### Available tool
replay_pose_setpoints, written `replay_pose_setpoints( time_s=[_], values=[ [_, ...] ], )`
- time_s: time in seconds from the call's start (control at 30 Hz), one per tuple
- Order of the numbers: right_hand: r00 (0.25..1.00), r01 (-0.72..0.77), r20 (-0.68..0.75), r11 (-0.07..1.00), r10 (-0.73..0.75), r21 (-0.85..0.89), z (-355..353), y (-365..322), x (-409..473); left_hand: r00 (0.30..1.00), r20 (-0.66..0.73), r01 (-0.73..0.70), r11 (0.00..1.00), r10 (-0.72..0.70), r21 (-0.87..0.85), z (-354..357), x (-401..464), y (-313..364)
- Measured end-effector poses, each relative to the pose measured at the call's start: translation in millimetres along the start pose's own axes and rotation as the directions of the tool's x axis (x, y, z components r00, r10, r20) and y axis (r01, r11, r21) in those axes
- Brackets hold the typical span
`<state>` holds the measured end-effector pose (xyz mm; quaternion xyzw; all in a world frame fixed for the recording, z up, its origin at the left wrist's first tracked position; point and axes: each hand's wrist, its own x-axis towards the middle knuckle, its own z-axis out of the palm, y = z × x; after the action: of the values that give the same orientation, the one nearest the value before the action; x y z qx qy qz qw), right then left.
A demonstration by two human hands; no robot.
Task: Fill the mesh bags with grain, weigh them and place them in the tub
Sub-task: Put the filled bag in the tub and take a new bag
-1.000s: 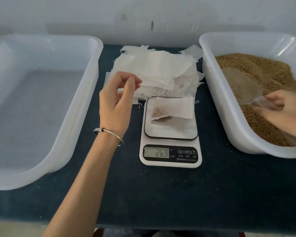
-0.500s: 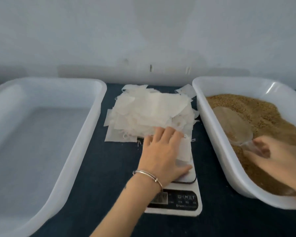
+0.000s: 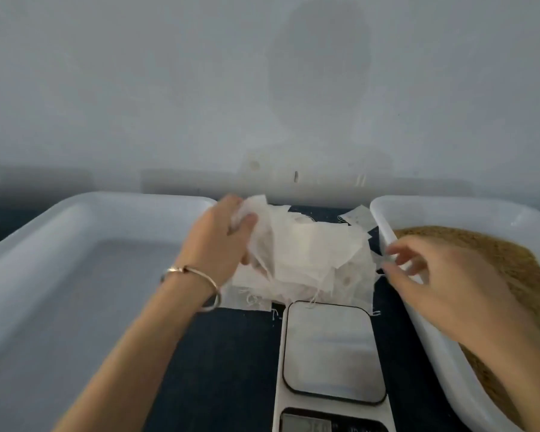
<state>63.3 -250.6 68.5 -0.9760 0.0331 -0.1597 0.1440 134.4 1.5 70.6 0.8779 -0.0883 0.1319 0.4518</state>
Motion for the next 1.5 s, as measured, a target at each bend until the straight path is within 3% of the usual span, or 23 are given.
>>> replay_pose_setpoints(
  time_s=[0.13,0.23,0.3,0.4,0.6,0.73,0.8,0.9,1.0,1.07,1.13,1.2,1.3,1.37,1.43,1.5],
  values=[
    [0.970,-0.040,0.243,0.993,0.012,0.111,42.0,-39.6,24.5,0.993,-0.121,0.040,0.930,0.005,0.365,-61.9,53.8,-32.4],
    [0.938,-0.037,0.345,0.997,0.013,0.065,80.4,-49.4,40.1,0.983,-0.131,0.181,0.784,-0.128,0.594,-68.1,79.6,-78.1],
    [0.926,-0.047,0.376,0.998,0.026,0.047,100.6,-51.3,46.4,0.968,-0.121,0.247,0.733,-0.221,0.634,-56.6,87.6,-105.9],
    [0.926,-0.029,0.376,0.999,0.038,-0.031,117.1,-55.7,50.1,0.949,-0.139,0.310,0.770,-0.282,0.557,-36.1,95.3,-135.6],
    [0.980,0.020,0.198,0.999,-0.014,-0.029,124.0,-53.2,52.7,0.925,-0.257,0.352,0.887,-0.281,0.300,-14.6,110.4,-148.3],
    [0.976,0.077,0.210,0.995,-0.063,-0.060,128.3,-52.7,46.6,0.942,-0.042,0.326,0.882,-0.332,0.339,5.1,114.0,-149.2],
    [0.985,0.113,0.136,0.991,-0.103,-0.073,130.2,-52.3,44.3,0.941,-0.021,0.325,0.881,-0.339,0.344,10.4,113.4,-143.9],
    [0.992,0.129,0.013,0.991,-0.129,-0.030,127.4,-49.8,43.7,0.953,-0.228,0.247,0.949,-0.201,0.194,7.5,107.1,-114.2],
    [0.993,0.021,-0.118,0.979,0.003,0.202,116.0,-46.7,46.2,0.919,-0.392,0.045,0.999,-0.035,0.016,6.3,90.3,-66.3],
    [0.962,-0.070,-0.197,0.868,0.190,0.492,103.7,-45.6,47.9,0.927,-0.374,-0.047,0.991,-0.004,-0.125,15.8,70.1,-30.7],
    [0.917,-0.130,-0.150,0.633,0.369,0.763,89.2,-46.1,48.2,0.966,-0.258,-0.084,0.978,0.032,-0.193,33.9,44.9,-4.6],
    [0.890,-0.142,-0.039,0.356,0.455,0.924,73.3,-45.5,44.0,0.994,-0.109,-0.056,0.967,0.030,-0.249,54.9,18.1,9.8],
    [0.902,-0.198,0.192,-0.023,0.386,0.980,53.2,-44.4,27.1,0.989,0.099,0.139,0.900,-0.108,-0.414,79.0,-18.6,14.2],
    [0.920,-0.269,0.311,-0.190,0.240,0.944,48.4,-41.2,11.0,0.926,0.290,0.368,0.741,-0.240,-0.561,85.8,-39.4,14.7],
    [0.909,-0.364,0.400,-0.247,0.117,0.898,45.1,-35.6,-6.5,0.856,0.435,0.514,0.544,-0.279,-0.663,86.1,-57.5,13.1],
    [0.902,-0.400,0.419,-0.163,0.106,0.902,41.5,-29.9,-21.9,0.822,0.494,0.569,0.406,-0.282,-0.715,81.4,-72.2,11.0]
  ],
)
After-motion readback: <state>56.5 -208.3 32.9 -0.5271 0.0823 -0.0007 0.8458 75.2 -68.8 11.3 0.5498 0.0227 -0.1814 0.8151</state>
